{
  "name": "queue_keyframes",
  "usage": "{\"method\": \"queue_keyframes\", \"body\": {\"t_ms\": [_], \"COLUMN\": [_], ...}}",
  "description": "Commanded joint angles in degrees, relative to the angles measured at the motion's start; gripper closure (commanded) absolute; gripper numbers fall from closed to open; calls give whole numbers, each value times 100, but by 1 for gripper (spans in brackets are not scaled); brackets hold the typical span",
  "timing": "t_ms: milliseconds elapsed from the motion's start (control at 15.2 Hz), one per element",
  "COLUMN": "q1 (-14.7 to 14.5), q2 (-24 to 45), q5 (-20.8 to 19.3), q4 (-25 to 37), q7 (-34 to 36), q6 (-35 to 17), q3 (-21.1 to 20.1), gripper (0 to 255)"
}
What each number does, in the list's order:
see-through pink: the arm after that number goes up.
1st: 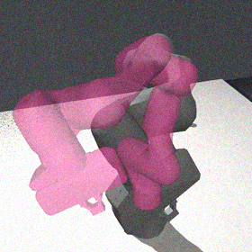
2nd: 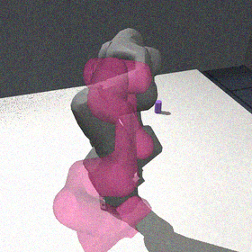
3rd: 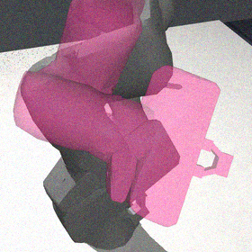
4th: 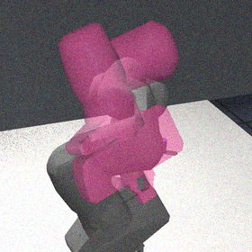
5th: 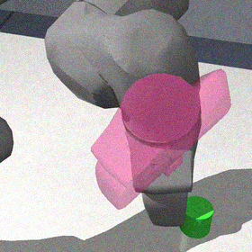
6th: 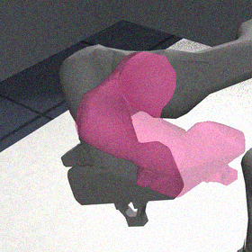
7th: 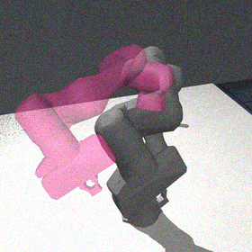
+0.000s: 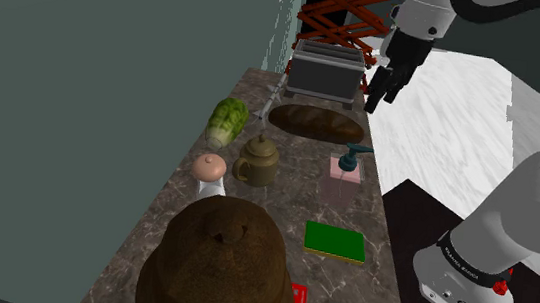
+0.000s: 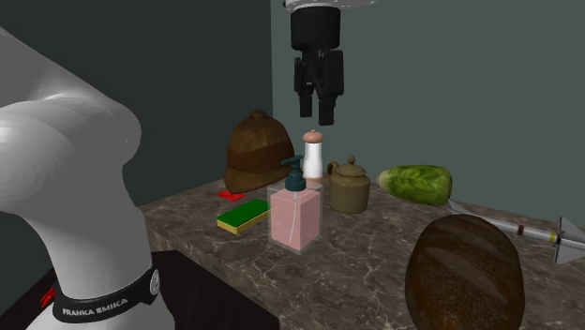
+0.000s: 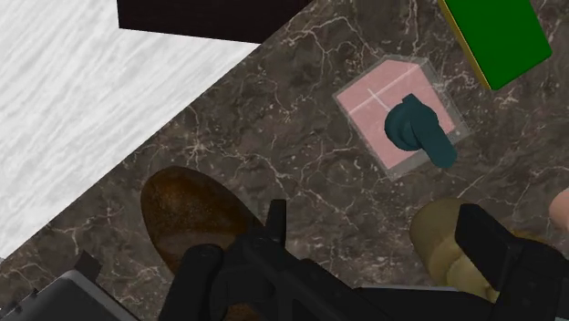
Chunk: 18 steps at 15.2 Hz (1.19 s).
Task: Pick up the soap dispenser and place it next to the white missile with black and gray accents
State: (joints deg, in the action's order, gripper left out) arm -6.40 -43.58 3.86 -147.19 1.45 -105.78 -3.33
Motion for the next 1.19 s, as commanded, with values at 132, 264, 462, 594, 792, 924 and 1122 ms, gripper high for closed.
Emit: {"method": "queue_keyframes", "body": {"t_ms": [132, 264, 462, 594, 792, 924, 1122], "q1": [-300, -459, -560, -571, -589, -598, -598], "q2": [78, 173, 271, 338, 454, 522, 524], "q5": [309, 470, 577, 601, 637, 657, 657], "q4": [-495, -712, -887, -1003, -1169, -1252, -1252], "q7": [90, 124, 140, 136, 128, 124, 124], "q6": [-528, -818, -1081, -1264, -1546, -1698, -1699], "q3": [-251, -378, -464, -486, -519, -537, -537], "gripper": [0, 0, 0, 0, 0, 0, 0]}}
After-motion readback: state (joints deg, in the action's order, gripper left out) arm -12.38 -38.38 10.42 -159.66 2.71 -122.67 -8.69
